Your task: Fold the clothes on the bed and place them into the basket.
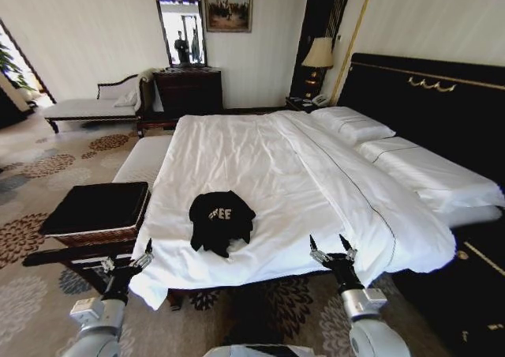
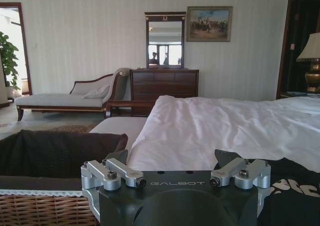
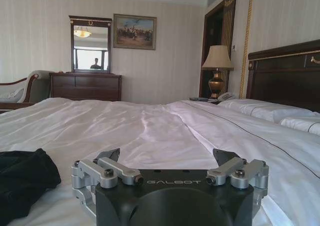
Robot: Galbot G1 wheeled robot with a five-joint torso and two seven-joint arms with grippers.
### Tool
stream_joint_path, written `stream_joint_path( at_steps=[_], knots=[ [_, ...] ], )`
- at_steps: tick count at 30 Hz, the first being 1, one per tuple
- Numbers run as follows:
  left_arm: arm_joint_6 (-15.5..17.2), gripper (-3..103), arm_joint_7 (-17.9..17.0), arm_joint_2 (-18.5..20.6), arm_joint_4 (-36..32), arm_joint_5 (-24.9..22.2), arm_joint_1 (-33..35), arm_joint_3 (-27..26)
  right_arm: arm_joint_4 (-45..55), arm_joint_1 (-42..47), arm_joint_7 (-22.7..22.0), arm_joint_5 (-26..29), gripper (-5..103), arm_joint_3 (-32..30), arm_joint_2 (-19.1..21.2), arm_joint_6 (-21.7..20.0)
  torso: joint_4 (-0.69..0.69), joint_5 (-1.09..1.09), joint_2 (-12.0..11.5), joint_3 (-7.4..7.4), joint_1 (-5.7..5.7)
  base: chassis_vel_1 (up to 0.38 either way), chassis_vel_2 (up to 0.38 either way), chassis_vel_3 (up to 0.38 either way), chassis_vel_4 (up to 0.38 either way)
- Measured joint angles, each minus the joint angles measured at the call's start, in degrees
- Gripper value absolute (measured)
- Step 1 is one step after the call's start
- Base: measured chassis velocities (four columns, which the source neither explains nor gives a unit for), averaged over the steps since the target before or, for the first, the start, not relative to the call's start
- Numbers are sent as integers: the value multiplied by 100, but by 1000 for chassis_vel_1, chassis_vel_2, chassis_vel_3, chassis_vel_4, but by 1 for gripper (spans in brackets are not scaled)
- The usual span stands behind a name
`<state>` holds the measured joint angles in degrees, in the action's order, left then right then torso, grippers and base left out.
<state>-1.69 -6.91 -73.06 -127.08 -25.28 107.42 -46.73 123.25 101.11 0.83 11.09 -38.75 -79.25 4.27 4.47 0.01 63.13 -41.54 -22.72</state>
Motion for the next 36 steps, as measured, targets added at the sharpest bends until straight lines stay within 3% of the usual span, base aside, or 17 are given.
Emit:
stream_joint_path(
  at_steps=[21, 36],
  knots=[
    [-20, 99, -2, -169, 66, 123, -16, 123, -24, -12, -86, -97, 100, -53, 46, 0, -1, -2, 3, 2, 4, -26, 61, 23, -58],
    [-79, 99, 15, -213, 55, 163, 38, 120, -34, 1, -98, -26, 100, -20, 33, 0, 0, -2, 2, 1, 2, -154, 151, 145, -143]
  ],
)
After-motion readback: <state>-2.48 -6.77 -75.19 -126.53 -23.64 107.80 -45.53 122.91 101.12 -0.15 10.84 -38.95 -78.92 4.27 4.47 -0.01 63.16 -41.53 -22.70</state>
